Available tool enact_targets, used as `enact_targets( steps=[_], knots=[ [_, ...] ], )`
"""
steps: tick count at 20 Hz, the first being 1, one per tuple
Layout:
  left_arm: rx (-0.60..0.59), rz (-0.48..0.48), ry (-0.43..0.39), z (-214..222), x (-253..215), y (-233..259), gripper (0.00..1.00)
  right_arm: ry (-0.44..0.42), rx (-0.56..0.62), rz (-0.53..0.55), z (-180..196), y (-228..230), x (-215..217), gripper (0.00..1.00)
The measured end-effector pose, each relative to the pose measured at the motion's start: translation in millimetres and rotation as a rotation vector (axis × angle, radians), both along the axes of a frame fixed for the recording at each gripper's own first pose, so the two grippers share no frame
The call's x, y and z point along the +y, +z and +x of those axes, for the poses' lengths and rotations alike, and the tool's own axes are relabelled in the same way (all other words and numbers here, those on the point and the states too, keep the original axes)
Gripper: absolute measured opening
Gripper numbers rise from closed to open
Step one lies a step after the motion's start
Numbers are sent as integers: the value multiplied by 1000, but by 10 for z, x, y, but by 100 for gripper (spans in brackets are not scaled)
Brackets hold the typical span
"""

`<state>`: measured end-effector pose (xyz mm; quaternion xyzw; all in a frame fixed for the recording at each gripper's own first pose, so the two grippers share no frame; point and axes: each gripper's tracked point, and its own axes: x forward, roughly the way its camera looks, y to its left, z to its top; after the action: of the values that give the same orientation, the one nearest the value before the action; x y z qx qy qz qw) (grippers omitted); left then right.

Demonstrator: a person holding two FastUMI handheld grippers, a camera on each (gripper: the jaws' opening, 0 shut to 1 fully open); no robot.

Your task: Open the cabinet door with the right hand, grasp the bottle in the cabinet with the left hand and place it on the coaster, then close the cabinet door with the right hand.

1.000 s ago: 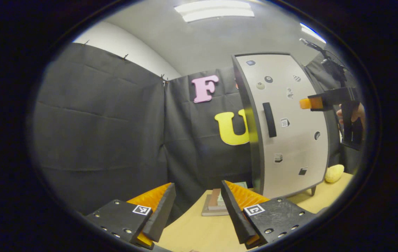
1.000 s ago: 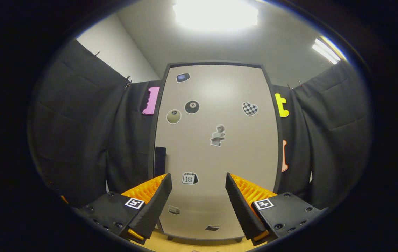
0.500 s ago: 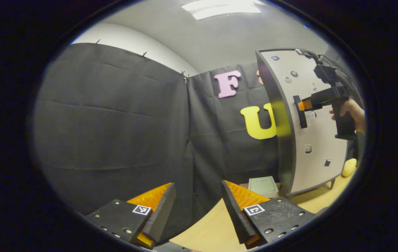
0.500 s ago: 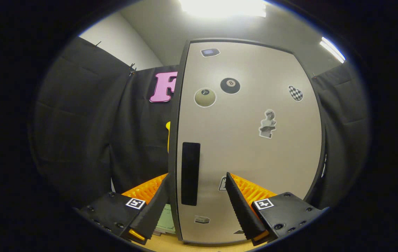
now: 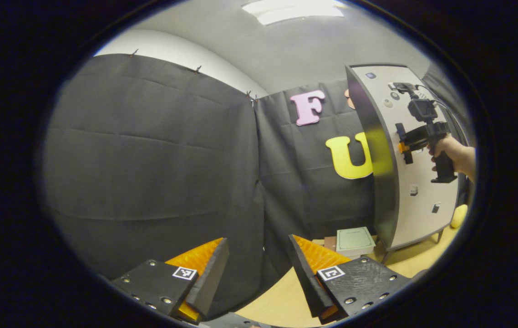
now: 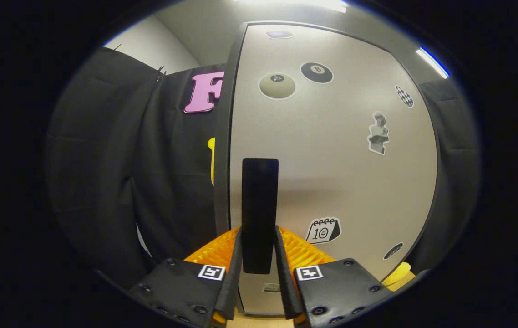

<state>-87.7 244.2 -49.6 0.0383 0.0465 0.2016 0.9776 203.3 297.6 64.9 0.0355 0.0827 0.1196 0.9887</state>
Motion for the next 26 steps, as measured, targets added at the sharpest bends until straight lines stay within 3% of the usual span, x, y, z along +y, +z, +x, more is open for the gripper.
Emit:
enact_targets(
  steps=[2,4,7,16,17,21,23,24,26],
  knots=[
    [-3,-6,-9,-8,-12,-14,81,3,24,15,-12,-12,-3,35],
    [-6,-19,-21,-1,-36,-28,78,34,37,20,-45,-17,-11,18],
    [-21,-24,-41,83,-50,-44,81,95,40,8,-104,-5,-17,8],
    [-43,-36,-173,430,-512,45,79,247,58,56,-540,82,-141,11],
    [-44,-40,-189,500,-611,52,81,264,63,68,-577,97,-170,7],
    [-66,-33,-258,750,-1070,211,79,353,67,81,-660,90,-240,11],
    [-71,-24,-279,834,-1303,275,83,395,79,92,-688,83,-287,7],
    [-78,-27,-291,862,-1438,320,78,415,84,99,-704,83,-316,11],
    [-83,-36,-312,888,-1681,373,79,439,83,108,-721,97,-359,11]
  ],
)
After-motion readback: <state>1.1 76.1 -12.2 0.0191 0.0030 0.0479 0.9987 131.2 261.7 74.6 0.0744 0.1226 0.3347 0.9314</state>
